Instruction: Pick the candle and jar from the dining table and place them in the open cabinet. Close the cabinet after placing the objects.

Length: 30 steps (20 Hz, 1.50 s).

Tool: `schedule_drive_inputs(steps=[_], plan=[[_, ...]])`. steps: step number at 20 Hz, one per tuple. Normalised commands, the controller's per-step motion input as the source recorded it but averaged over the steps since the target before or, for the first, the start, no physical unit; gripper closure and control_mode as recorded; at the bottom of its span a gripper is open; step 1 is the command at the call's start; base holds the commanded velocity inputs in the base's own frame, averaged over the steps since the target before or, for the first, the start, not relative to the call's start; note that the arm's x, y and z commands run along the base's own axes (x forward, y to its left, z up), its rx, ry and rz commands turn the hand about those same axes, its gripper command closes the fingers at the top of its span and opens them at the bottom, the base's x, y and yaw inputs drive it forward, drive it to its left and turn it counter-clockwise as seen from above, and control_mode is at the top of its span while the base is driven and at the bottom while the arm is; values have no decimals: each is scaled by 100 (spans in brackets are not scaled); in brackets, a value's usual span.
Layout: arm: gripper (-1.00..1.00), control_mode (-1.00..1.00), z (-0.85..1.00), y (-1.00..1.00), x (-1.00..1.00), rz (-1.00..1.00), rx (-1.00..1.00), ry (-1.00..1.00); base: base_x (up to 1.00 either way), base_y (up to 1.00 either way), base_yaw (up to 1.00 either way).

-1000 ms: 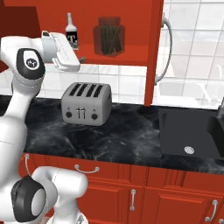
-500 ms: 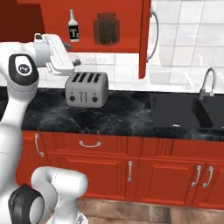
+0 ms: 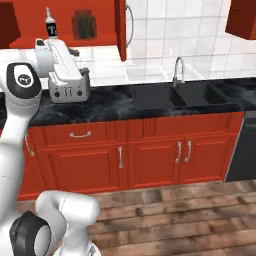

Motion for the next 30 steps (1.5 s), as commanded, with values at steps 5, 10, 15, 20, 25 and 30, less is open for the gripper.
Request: schedule_drive_inputs(steps=[5, 10, 15, 20, 25, 30], plan=[[-100, 100, 0, 0, 0, 0, 0, 0, -62, 0, -58], [-100, 100, 0, 0, 0, 0, 0, 0, -4, 0, -66], [-100, 100, 0, 0, 0, 0, 0, 0, 18, 3, -67], [-100, 100, 0, 0, 0, 0, 0, 0, 49, 24, -60], [-100, 100, 0, 0, 0, 0, 0, 0, 56, 25, -57], [-100, 100, 0, 0, 0, 0, 0, 0, 55, 27, -54]])
